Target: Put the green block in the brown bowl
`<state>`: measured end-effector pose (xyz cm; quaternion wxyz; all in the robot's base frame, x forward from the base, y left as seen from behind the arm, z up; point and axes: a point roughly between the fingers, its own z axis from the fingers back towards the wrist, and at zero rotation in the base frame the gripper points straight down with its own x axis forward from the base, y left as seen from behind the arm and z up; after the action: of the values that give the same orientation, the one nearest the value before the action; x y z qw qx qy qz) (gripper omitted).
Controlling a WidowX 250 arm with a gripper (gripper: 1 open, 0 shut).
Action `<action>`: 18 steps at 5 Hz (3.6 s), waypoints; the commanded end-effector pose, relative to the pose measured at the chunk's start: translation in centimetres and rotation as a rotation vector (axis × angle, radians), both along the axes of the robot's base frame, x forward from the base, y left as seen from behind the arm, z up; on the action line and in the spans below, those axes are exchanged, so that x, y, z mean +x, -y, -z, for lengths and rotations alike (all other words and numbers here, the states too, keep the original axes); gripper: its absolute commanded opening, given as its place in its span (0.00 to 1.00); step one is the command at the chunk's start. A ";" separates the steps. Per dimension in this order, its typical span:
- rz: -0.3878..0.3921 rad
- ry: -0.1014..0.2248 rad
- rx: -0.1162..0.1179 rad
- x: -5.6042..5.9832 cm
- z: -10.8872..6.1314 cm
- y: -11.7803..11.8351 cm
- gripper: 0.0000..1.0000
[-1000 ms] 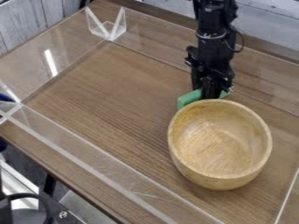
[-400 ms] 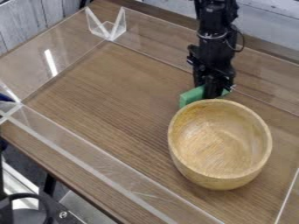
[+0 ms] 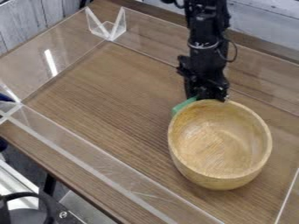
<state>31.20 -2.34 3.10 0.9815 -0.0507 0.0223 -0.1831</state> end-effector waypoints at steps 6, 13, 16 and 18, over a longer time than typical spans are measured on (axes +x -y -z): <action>0.045 0.102 -0.017 -4.1 -5.1 6.8 0.00; 0.010 0.030 -0.056 -9.5 -3.7 11.2 0.00; 0.002 -0.012 -0.076 -11.2 -2.9 13.0 0.00; -0.002 -0.032 -0.081 -11.6 -2.2 13.4 0.00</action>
<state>19.11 -15.34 4.65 0.9789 -0.0869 0.0454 -0.1790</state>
